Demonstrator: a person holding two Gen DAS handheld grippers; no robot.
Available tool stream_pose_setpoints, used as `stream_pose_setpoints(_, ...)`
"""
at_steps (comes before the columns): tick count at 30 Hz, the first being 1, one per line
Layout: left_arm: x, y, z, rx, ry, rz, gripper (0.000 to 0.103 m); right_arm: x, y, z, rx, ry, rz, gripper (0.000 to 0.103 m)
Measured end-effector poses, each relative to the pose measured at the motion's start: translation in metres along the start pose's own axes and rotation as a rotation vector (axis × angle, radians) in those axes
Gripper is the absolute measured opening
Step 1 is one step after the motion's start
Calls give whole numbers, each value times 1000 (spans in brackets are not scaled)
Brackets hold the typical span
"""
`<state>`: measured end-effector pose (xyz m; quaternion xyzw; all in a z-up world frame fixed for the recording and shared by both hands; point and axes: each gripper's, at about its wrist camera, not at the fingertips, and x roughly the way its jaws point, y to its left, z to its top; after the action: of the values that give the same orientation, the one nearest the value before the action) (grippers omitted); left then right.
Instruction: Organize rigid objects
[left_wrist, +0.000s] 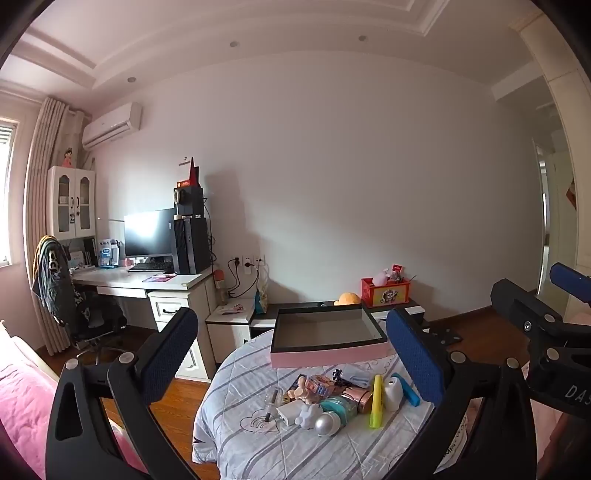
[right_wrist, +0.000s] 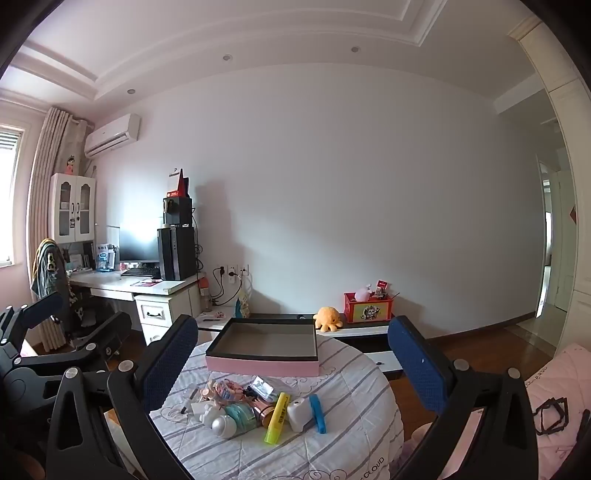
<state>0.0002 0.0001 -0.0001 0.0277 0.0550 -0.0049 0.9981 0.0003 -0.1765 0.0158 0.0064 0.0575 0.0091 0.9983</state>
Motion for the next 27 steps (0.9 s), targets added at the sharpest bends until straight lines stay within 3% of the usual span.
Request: stream_pose_setpoints(27, -1, 8, -5, -11, 24, 8, 103, -5, 5, 1, -9, 5, 15, 103)
